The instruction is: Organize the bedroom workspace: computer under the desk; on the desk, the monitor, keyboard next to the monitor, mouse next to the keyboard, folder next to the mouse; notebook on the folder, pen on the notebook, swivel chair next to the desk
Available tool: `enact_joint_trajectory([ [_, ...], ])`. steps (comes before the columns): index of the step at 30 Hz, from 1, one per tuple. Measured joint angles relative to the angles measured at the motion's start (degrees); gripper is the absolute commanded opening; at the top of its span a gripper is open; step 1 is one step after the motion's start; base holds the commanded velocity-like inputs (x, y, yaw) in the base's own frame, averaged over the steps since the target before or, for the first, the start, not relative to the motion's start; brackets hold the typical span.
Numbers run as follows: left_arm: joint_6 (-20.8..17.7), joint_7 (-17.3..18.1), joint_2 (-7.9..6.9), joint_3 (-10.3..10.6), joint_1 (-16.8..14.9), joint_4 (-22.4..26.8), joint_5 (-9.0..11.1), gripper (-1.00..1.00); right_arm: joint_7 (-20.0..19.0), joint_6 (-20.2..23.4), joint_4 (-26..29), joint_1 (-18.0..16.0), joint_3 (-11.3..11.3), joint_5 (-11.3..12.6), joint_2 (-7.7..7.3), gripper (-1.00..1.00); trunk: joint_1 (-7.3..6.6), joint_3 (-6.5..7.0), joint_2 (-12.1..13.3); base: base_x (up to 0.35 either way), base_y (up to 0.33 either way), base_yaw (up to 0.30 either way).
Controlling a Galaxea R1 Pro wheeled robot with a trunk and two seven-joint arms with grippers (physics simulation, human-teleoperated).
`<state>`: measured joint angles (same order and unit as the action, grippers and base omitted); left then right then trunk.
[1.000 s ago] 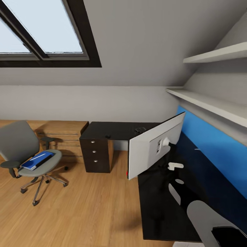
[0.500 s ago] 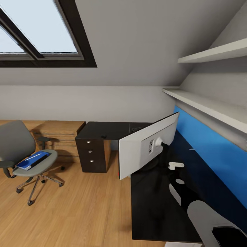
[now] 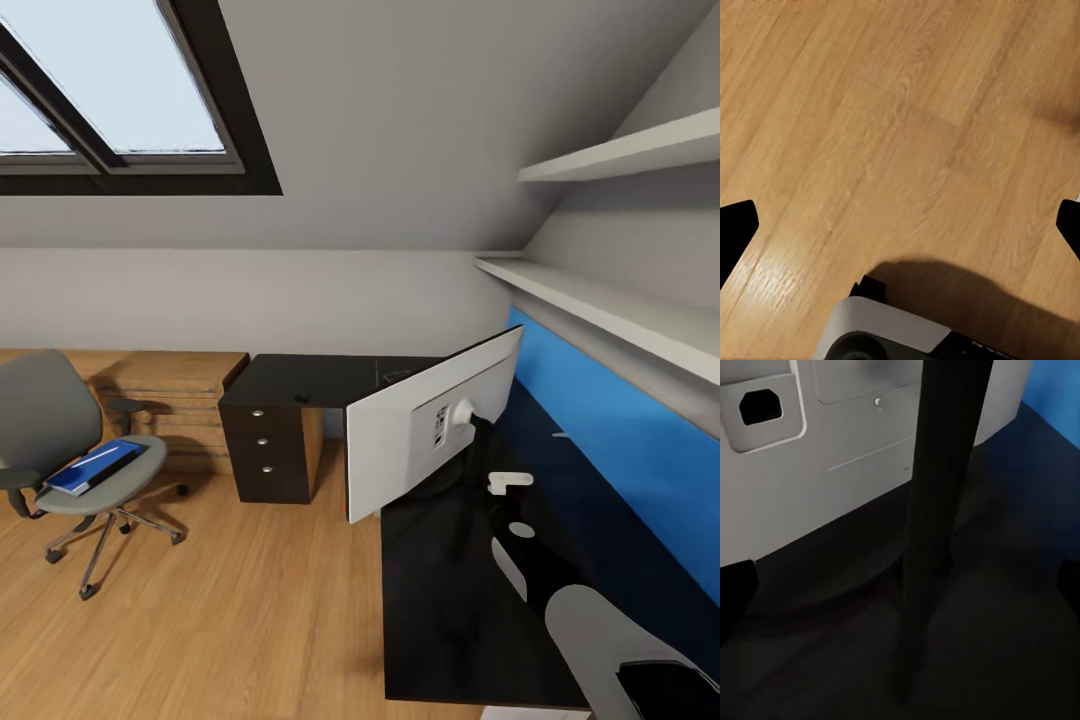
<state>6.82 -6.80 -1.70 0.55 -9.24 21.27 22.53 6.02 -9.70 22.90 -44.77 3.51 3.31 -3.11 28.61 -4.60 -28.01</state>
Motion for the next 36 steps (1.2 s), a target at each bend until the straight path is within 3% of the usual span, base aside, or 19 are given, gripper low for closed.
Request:
enact_joint_trajectory([
  [5,-0.29,0.01,0.01,0.03,-0.03,0.89,0.1,1.0,0.0,-0.02,0.0,0.0,-0.01,-0.04,-0.12,1.0,1.1,-0.9,-2.01,0.0,0.0,0.0],
  [6,-11.46,0.1,-0.18,0.05,-0.04,7.14,0.1,1.0,0.0,-0.02,0.0,0.01,-0.02,-0.05,-0.18,1.0,1.32,-1.09,-2.41,0.0,0.0,0.0],
  [7,-13.98,0.11,-0.24,0.07,-0.15,12.69,-0.05,1.0,0.0,-0.02,0.0,0.0,-0.02,-0.05,-0.2,1.0,1.54,-1.25,-2.82,0.0,0.0,0.0],
  [8,-15.98,0.08,-0.29,0.05,-0.07,13.76,-0.07,1.0,0.0,-0.03,0.0,0.01,-0.03,-0.05,-0.21,1.0,1.76,-1.44,-3.21,0.0,0.0,0.0],
  [9,-22.34,0.04,-0.4,0.04,-0.34,18.39,-0.16,1.0,0.01,0.0,0.0,0.0,-0.07,-0.04,-0.3,1.0,1.98,-1.61,-3.62,0.0,0.0,0.0],
  [11,-26.03,0.01,-0.76,-0.02,-2.16,21.61,-0.12,1.0,0.01,0.02,0.0,0.0,-0.09,-0.04,-0.34,1.0,2.42,-1.97,-4.42,0.0,0.0,0.0],
  [15,-29.56,0.14,-1.73,-0.65,-7.75,23.17,0.89,1.0,0.01,0.03,0.0,0.0,-0.09,-0.05,-0.35,1.0,3.3,-2.7,-6.03,0.0,0.0,0.0],
  [18,-34.82,0.28,-1.99,-2.85,-10.72,23.49,3.3,1.0,0.01,0.03,0.0,0.0,-0.09,-0.05,-0.36,1.0,3.96,-3.24,-7.23,0.0,0.0,0.0],
  [19,-39.84,0.28,-1.93,-6.15,-12.85,20.55,7.97,1.0,0.02,-2.57,-1.07,0.01,-0.1,-0.04,-0.41,1.0,4.18,-3.42,-7.63,0.0,0.0,0.0],
  [22,-38.88,0.28,-2.07,-6.41,-13.03,19.18,8.31,1.0,0.07,-4.94,-2.39,0.01,-0.07,-0.08,-0.36,1.0,4.84,-3.97,-8.84,0.0,0.0,0.0],
  [23,-37.82,0.29,-2.86,-6.6,-13.12,18.14,8.38,1.0,1.7,-7.0,-4.83,0.02,0.07,-0.09,-0.24,1.0,5.06,-4.15,-9.24,0.0,0.0,0.0],
  [29,-37.52,0.39,-3.17,-6.66,-13.14,17.87,8.49,1.0,4.38,-4.28,-6.32,-0.1,0.07,-0.13,-0.26,1.0,6.38,-5.23,-11.66,0.0,0.0,0.0],
  [36,-37.47,0.46,-3.22,-6.74,-13.14,17.82,8.51,1.0,4.91,-2.75,-6.81,-0.34,0.06,-0.13,-0.39,1.0,7.92,-6.49,-14.47,0.0,0.0,0.0],
])
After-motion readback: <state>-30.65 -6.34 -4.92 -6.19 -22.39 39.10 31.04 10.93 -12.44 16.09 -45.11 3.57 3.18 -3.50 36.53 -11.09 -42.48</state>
